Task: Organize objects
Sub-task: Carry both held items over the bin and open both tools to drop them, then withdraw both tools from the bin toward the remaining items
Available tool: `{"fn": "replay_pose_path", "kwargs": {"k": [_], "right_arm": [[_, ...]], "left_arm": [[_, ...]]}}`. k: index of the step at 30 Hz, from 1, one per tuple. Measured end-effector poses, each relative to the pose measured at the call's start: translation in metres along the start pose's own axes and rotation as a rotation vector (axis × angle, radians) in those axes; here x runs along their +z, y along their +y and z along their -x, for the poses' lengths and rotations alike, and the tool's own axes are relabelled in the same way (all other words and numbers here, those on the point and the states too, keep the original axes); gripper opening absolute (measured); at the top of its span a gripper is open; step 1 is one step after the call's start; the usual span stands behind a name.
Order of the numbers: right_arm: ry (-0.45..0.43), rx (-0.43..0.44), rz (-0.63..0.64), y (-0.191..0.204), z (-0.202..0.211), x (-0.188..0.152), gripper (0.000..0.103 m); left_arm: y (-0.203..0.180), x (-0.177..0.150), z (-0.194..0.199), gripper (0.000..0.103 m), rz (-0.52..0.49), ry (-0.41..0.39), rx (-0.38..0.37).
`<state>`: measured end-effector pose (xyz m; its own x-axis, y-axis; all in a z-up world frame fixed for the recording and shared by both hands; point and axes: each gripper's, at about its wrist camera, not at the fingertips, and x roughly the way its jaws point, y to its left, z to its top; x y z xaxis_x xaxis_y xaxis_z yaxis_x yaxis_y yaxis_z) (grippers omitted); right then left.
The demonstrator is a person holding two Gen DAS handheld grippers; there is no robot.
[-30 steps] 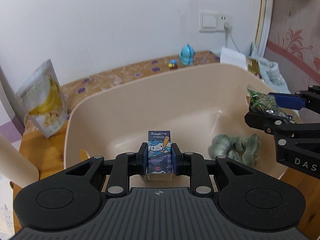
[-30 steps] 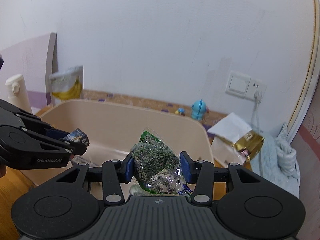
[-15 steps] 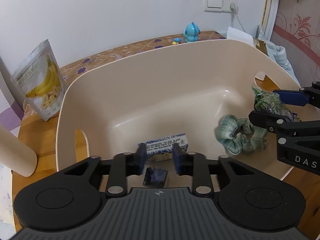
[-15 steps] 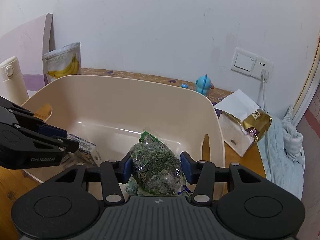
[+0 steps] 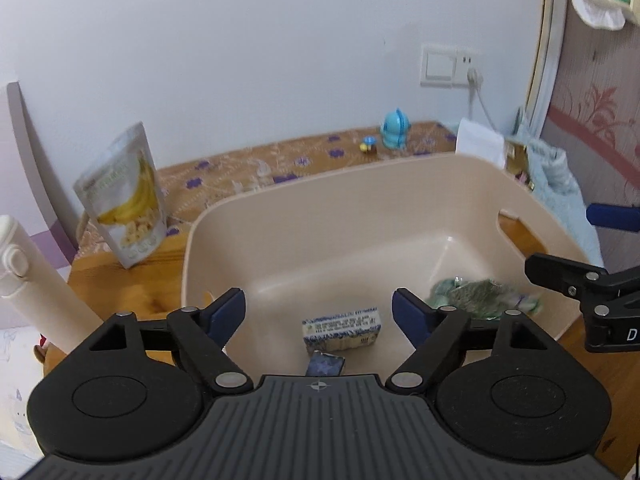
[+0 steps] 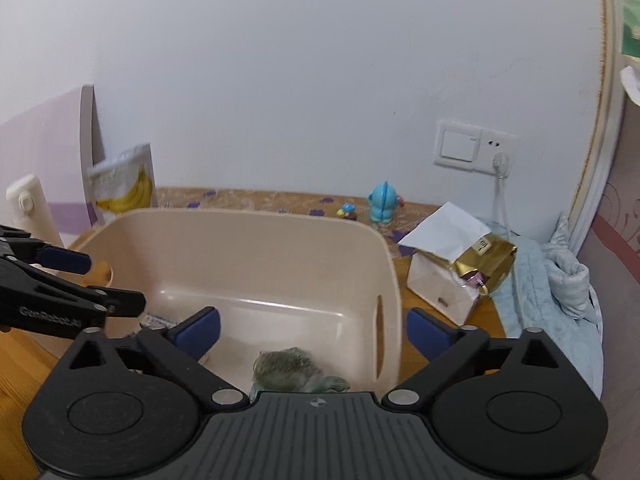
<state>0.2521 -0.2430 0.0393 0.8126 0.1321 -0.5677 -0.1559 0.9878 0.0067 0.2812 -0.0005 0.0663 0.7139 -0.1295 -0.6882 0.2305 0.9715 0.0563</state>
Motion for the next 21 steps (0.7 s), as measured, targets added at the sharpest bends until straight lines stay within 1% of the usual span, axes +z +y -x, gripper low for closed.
{"fn": "replay_pose_path", "kwargs": {"k": [4,9,16,21], "right_arm": [[-0.027,-0.007,-0.007,-0.004,0.019,0.0,0.103],[-0.047,-0.011,-0.009,-0.006,0.04,-0.005,0.103],[-0.038,-0.022,-0.005,-0.003,0.064,-0.018,0.103],[-0.033,-0.032,0.025,0.006,0.079,-0.029,0.103]], "left_arm": [[-0.001,-0.001,0.024,0.085,-0.005,-0.042,-0.003],[-0.004,-0.009,0.049,0.086,-0.022,-0.068,-0.016],[-0.002,-0.026,0.075,0.087,-0.029,-0.095,-0.034],[0.002,-0.041,0.089,0.088,-0.034,-0.104,-0.041]]}}
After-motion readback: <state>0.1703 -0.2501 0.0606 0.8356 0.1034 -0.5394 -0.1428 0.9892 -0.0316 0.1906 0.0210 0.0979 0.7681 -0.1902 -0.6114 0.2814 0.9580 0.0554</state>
